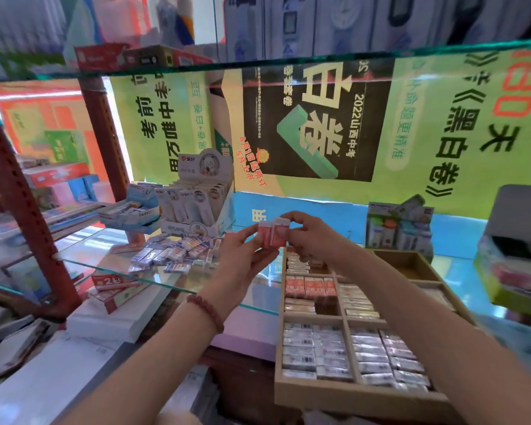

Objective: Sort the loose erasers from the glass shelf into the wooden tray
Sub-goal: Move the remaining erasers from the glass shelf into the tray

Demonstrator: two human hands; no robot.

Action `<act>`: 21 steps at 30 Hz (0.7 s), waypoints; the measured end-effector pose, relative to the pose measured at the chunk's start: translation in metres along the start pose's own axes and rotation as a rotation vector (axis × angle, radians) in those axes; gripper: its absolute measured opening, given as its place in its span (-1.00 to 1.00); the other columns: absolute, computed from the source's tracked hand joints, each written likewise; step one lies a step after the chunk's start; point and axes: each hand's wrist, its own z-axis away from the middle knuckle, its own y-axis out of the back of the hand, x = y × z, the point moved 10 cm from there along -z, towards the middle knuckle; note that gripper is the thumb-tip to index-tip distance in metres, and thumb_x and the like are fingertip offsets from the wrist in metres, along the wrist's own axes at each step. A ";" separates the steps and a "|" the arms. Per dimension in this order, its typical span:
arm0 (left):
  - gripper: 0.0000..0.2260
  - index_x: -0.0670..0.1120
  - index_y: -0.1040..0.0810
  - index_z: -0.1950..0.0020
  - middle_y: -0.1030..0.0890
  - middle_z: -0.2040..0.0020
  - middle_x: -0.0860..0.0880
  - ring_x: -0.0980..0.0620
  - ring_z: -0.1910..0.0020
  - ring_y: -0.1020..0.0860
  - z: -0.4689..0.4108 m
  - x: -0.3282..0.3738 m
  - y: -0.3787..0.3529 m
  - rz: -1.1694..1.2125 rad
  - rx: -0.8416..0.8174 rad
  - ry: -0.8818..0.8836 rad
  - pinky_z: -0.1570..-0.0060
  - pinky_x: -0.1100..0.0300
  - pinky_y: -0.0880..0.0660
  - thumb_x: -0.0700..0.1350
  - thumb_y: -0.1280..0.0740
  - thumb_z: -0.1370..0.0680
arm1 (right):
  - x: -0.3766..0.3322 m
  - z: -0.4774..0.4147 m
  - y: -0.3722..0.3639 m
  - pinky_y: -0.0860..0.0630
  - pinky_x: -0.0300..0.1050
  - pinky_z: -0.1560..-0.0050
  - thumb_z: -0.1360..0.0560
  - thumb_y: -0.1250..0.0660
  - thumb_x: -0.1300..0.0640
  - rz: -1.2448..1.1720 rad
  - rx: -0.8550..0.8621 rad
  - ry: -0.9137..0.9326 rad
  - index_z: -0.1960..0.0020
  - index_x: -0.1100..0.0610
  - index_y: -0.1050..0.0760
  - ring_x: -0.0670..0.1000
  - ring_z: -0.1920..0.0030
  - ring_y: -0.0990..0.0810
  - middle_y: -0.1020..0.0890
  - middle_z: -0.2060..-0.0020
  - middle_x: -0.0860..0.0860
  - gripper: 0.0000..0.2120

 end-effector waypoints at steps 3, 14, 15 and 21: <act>-0.82 -0.21 -0.53 -0.13 -0.65 0.18 -0.10 0.07 0.25 -0.66 0.005 -0.001 -0.013 0.027 -0.060 0.011 0.17 0.31 -0.59 -0.32 -0.20 -0.58 | -0.005 0.016 0.001 -0.30 -0.30 0.48 -0.57 -0.26 0.23 -0.130 -0.049 0.000 -0.06 0.06 -0.44 -0.11 0.49 -0.35 -0.43 0.44 0.00 -0.88; -0.86 -0.19 -0.53 -0.07 -0.68 0.07 -0.06 0.03 0.08 -0.66 0.015 -0.011 -0.018 -0.059 -0.083 0.000 0.11 0.26 -0.58 -0.23 -0.32 -0.52 | 0.012 0.051 0.039 -0.44 -0.31 0.38 -0.54 -0.29 0.26 -0.088 0.072 0.042 -0.10 0.05 -0.40 -0.09 0.41 -0.41 -0.53 0.15 0.04 -0.81; -0.88 -0.17 -0.53 -0.05 -0.67 0.06 -0.06 0.05 0.08 -0.65 0.014 -0.012 -0.016 -0.094 -0.067 -0.009 0.09 0.25 -0.57 -0.24 -0.32 -0.52 | 0.012 0.052 0.039 -0.45 -0.31 0.36 -0.54 -0.30 0.26 -0.097 0.065 0.046 -0.08 0.06 -0.40 -0.09 0.40 -0.43 -0.54 0.12 0.04 -0.82; -0.91 -0.21 -0.50 0.04 -0.63 0.07 -0.13 0.06 0.15 -0.61 0.013 -0.007 -0.016 -0.197 -0.028 -0.083 0.10 0.26 -0.56 -0.27 -0.37 -0.49 | 0.013 0.051 0.044 -0.49 -0.22 0.31 -0.50 -0.36 0.24 -0.135 0.100 0.080 -0.06 0.13 -0.48 -0.08 0.37 -0.47 -0.61 0.13 0.04 -0.84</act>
